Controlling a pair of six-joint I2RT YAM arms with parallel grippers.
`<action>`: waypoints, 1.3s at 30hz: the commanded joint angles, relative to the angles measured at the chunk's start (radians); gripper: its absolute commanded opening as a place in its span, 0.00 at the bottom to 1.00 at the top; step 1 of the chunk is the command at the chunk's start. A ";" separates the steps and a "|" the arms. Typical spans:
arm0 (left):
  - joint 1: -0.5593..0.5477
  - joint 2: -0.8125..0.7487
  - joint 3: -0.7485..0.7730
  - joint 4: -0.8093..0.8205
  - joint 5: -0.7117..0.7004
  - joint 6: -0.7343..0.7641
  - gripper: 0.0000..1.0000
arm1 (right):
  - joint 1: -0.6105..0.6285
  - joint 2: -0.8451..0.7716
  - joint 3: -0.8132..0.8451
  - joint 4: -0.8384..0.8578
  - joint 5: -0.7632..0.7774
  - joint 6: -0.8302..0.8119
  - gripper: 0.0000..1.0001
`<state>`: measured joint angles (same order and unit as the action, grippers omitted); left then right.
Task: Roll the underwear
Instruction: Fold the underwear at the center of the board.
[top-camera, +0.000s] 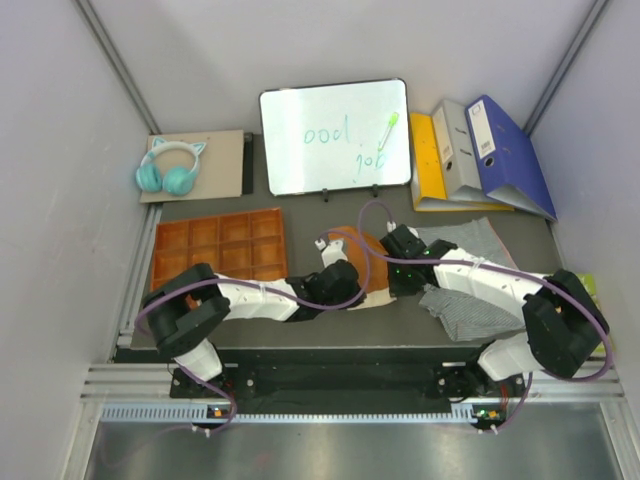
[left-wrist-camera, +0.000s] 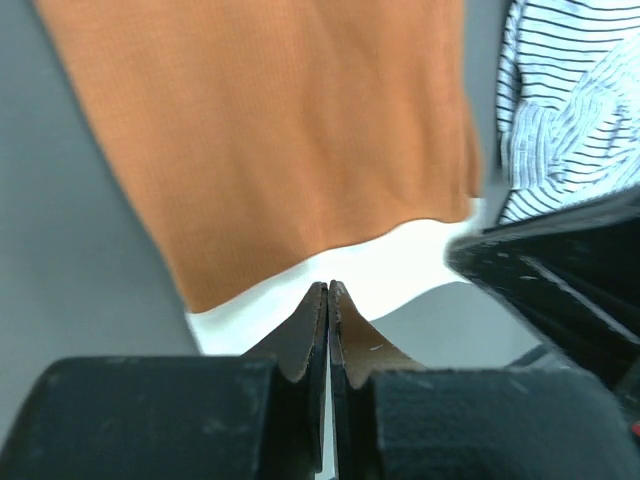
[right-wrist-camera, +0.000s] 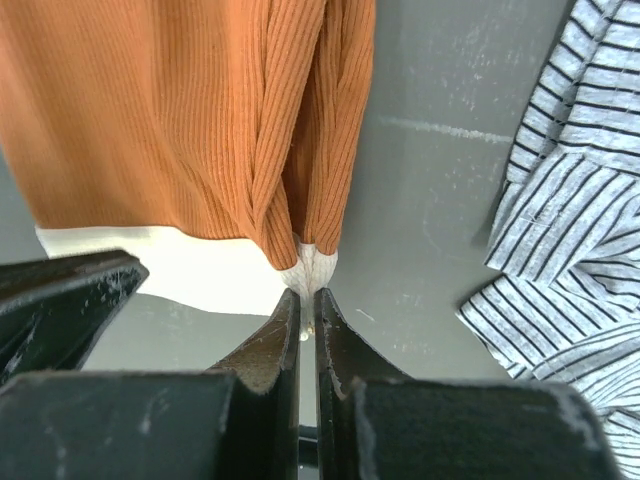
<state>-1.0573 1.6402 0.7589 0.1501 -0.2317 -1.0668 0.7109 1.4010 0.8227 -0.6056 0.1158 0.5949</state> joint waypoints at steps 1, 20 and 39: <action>-0.006 0.022 0.026 0.086 0.029 0.004 0.04 | 0.001 0.012 -0.016 0.043 0.015 0.017 0.00; -0.013 0.116 0.002 0.048 0.023 -0.065 0.00 | 0.001 -0.016 0.026 0.026 -0.014 0.008 0.00; -0.013 0.096 -0.038 0.058 0.000 -0.051 0.00 | 0.024 0.067 -0.017 0.245 -0.265 0.020 0.00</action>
<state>-1.0687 1.7542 0.7624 0.3050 -0.1993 -1.1423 0.7185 1.4143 0.8291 -0.4732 -0.0780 0.6041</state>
